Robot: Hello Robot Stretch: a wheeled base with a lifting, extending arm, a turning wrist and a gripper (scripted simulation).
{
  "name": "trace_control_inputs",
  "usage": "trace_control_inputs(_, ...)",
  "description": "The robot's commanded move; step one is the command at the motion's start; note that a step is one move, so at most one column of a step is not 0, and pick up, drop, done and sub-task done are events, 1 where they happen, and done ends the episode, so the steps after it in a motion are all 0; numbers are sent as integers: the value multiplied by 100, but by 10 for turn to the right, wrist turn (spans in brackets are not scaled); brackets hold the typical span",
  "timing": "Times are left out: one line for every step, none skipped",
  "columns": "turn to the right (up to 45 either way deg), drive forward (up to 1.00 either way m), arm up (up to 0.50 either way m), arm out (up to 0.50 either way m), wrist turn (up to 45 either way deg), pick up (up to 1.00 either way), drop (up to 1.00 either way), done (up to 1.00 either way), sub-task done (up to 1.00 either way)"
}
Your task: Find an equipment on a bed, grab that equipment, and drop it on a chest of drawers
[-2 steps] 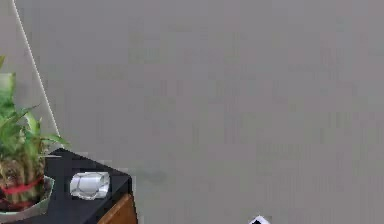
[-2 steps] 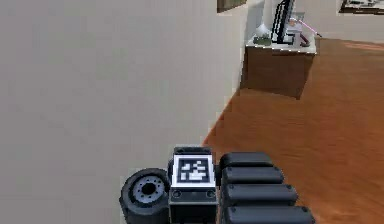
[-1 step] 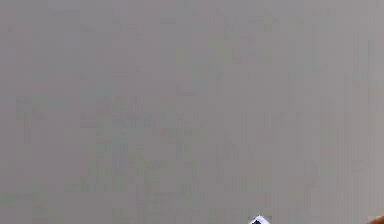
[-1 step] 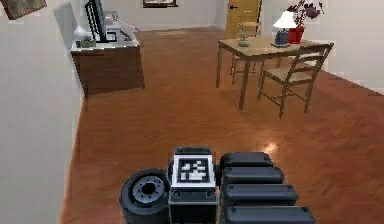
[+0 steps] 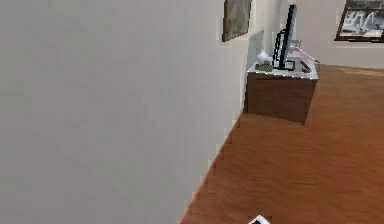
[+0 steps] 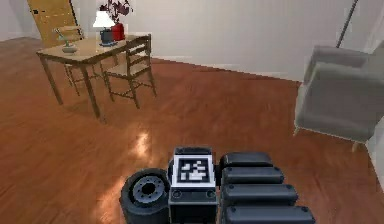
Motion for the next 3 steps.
trace_control_inputs(150, 0, 0, 0, 0, 0, 0, 0, 0)
trace_control_inputs(30, 0, 0, 0, 0, 0, 0, 0, 0)
trace_control_inputs(-450, 0, 0, 0, 0, 0, 0, 0, 0)
